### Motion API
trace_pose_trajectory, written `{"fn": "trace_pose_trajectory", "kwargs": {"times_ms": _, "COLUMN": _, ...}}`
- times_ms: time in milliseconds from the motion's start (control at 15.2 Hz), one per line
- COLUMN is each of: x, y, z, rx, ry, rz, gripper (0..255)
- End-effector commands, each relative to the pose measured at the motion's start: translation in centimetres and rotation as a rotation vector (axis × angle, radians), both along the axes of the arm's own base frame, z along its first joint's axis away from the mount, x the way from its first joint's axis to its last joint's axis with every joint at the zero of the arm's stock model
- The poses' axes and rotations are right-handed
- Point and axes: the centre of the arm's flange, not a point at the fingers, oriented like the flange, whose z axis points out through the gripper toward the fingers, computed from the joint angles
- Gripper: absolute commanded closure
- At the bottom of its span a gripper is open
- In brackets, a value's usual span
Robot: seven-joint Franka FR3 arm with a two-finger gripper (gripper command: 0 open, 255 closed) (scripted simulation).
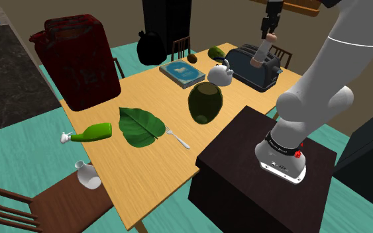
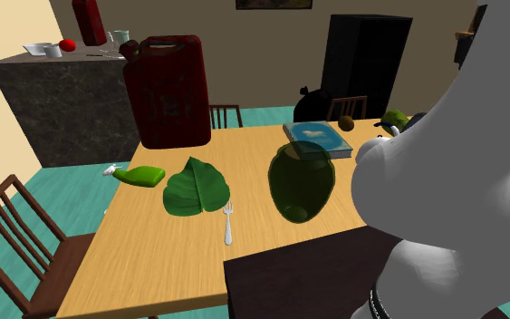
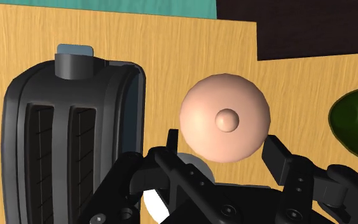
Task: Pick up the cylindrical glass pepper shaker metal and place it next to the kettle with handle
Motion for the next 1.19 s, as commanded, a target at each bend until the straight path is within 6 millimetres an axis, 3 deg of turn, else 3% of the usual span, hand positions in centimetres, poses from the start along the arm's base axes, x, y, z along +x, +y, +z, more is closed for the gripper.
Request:
{"fn": "trace_pose_trajectory", "kwargs": {"times_ms": 0, "x": -0.1, "y": -0.2, "z": -1.0, "rx": 0.0, "ry": 0.0, "rz": 0.001, "gripper": 255}}
{"fn": "trace_pose_trajectory", "kwargs": {"times_ms": 1122, "x": -0.1, "y": -0.2, "z": -9.9, "rx": 0.0, "ry": 0.0, "rz": 0.001, "gripper": 255}}
